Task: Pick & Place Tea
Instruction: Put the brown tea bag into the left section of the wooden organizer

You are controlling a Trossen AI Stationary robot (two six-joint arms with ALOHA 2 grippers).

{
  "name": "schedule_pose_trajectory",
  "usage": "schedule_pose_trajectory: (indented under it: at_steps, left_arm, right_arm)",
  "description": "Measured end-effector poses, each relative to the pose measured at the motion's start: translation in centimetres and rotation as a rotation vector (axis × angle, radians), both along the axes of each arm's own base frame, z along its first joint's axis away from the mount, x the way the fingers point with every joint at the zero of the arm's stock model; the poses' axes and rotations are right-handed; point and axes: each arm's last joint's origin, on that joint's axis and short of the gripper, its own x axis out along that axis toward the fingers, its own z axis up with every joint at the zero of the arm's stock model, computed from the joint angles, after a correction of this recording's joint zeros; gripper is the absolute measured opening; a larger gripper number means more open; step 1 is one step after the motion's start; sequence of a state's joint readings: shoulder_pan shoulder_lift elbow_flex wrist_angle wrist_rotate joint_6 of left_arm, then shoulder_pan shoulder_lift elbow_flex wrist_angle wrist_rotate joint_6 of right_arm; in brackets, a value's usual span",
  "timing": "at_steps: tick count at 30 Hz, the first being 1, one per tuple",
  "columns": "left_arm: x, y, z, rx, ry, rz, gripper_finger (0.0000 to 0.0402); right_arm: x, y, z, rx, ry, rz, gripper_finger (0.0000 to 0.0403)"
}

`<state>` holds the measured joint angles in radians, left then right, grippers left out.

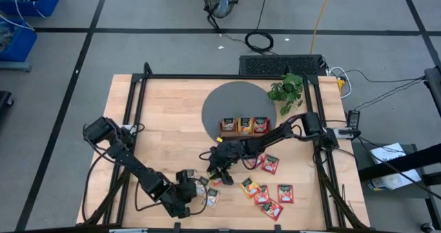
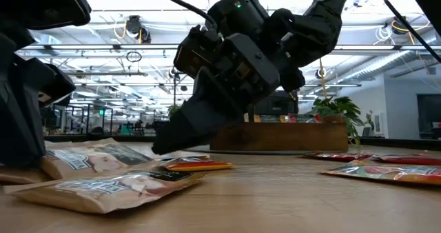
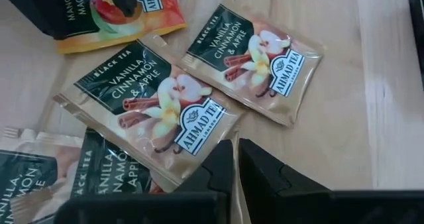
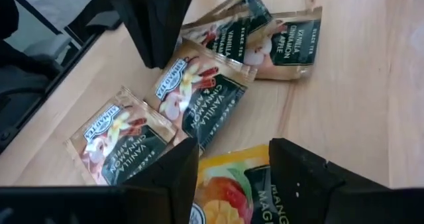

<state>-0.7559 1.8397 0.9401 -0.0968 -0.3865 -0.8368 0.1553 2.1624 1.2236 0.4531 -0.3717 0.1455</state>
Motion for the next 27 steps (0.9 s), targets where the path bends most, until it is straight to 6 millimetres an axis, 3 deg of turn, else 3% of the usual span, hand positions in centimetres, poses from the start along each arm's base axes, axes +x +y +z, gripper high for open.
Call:
schedule_pose_trajectory:
  at_steps: [14,27]
  left_arm:
    - [0.1,0.2,0.0,0.050,-0.033,0.024,0.0031]
    - [0.1,0.2,0.0,0.056,-0.035,0.024,0.0031]
  right_arm:
    - [-0.1,0.0,-0.2,-0.003,0.021,-0.001,0.0169]
    - [1.5,0.3,-2.3,0.041,0.001,0.036,0.0169]
